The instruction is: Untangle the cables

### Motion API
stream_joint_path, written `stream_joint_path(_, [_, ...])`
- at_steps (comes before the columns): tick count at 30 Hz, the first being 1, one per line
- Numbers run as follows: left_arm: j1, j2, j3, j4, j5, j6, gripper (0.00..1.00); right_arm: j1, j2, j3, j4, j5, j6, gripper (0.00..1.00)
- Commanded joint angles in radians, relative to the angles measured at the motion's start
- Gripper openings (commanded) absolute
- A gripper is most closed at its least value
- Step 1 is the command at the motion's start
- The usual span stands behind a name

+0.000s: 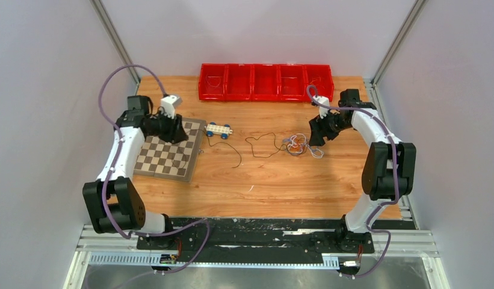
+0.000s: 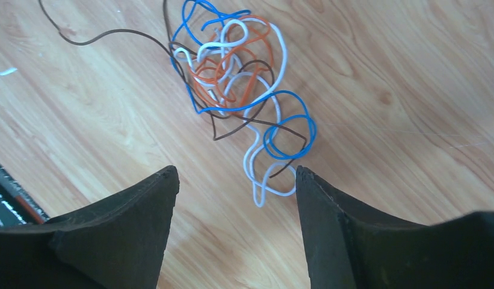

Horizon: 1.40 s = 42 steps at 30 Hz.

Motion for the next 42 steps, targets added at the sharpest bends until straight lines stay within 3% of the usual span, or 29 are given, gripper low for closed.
stream_joint_path(1, [-0.131,-0.013,0.037,-0.025,0.028,0.111,0.54,0.006,-0.018,0.051,-0.034,-0.077,0.026,0.71])
stream_joint_path(4, [-0.248,0.04,0.046,-0.003,-0.026,0.121,0.62,0.017,-0.013,0.055,-0.034,-0.084,0.041,0.71])
stream_joint_path(9, [-0.414,0.173,0.076,0.062,-0.154,0.249,0.64,0.02,-0.006,0.043,-0.033,-0.086,0.05,0.71])
stream_joint_path(16, [-0.49,0.423,0.24,0.005,-0.301,0.397,0.52,0.019,-0.018,0.029,-0.033,-0.068,0.048,0.71])
stream_joint_path(26, [-0.539,0.54,0.196,0.09,-0.47,0.472,0.33,0.018,-0.027,0.012,-0.033,-0.047,0.058,0.69])
stream_joint_path(29, [-0.539,0.521,0.184,0.097,-0.466,0.473,0.1,0.018,-0.017,0.019,-0.032,-0.049,0.063,0.69])
stream_joint_path(31, [-0.539,0.483,0.198,0.073,-0.435,0.453,0.01,0.018,-0.01,0.033,-0.033,-0.045,0.068,0.68])
stream_joint_path(38, [-0.488,0.265,0.415,-0.074,-0.184,0.22,0.0,0.018,0.005,0.065,-0.033,-0.048,0.084,0.67])
stream_joint_path(42, [-0.451,0.237,0.607,-0.074,-0.136,0.068,0.0,0.018,0.011,0.072,-0.032,-0.049,0.093,0.66])
